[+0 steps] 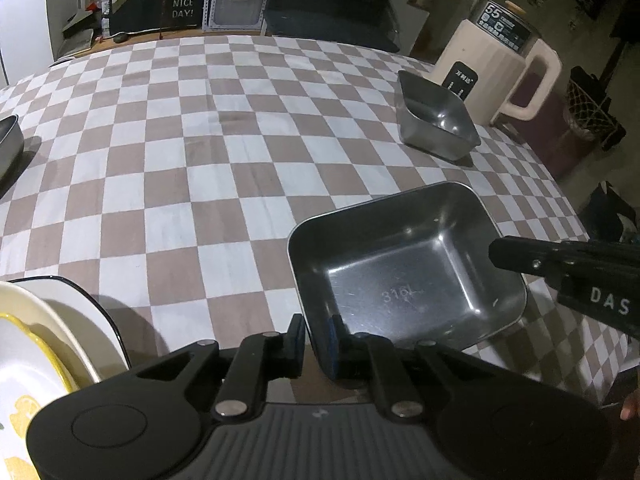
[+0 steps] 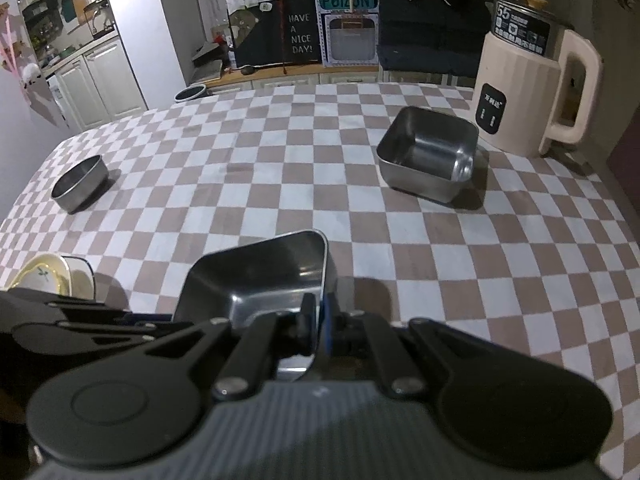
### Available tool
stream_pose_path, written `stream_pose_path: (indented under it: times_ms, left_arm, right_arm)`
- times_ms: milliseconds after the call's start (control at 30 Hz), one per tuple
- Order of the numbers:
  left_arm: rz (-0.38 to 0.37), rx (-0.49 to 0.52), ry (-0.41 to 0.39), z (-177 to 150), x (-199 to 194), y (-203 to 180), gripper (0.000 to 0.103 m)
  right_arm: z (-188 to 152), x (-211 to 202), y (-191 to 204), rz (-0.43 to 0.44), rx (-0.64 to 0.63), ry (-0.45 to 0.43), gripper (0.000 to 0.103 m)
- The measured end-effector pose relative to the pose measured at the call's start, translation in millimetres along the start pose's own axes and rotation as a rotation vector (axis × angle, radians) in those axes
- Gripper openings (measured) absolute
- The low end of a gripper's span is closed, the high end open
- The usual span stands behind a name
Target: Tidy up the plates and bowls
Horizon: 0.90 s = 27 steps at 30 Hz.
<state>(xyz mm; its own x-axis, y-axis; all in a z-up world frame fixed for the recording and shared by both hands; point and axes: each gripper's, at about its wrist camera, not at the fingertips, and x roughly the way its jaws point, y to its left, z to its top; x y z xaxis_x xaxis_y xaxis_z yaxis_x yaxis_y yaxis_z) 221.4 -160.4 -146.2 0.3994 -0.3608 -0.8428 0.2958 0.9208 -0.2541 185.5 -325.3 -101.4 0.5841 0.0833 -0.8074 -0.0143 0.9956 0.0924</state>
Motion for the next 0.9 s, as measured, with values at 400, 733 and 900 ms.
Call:
stream_pose_path:
  times_ms: [400,733,900]
  left_arm:
    - [-0.028,0.013,-0.008,0.9,-3.7,-5.0,0.013]
    - [-0.042,0.022,-0.012,1.0,-5.5,-6.3,0.013]
    - [-0.05,0.014,-0.002,2.1,-5.0,-4.8,0.013]
  right_arm:
    - [-2.4,17.4,-3.2,-0.066,0.01,0.053,0.005]
    - [-6.4,26.8,-7.7,-0.077,0.036,0.08,0.004]
    - [-7.8,26.6,-9.6,-0.07,0.046,0.08,0.004]
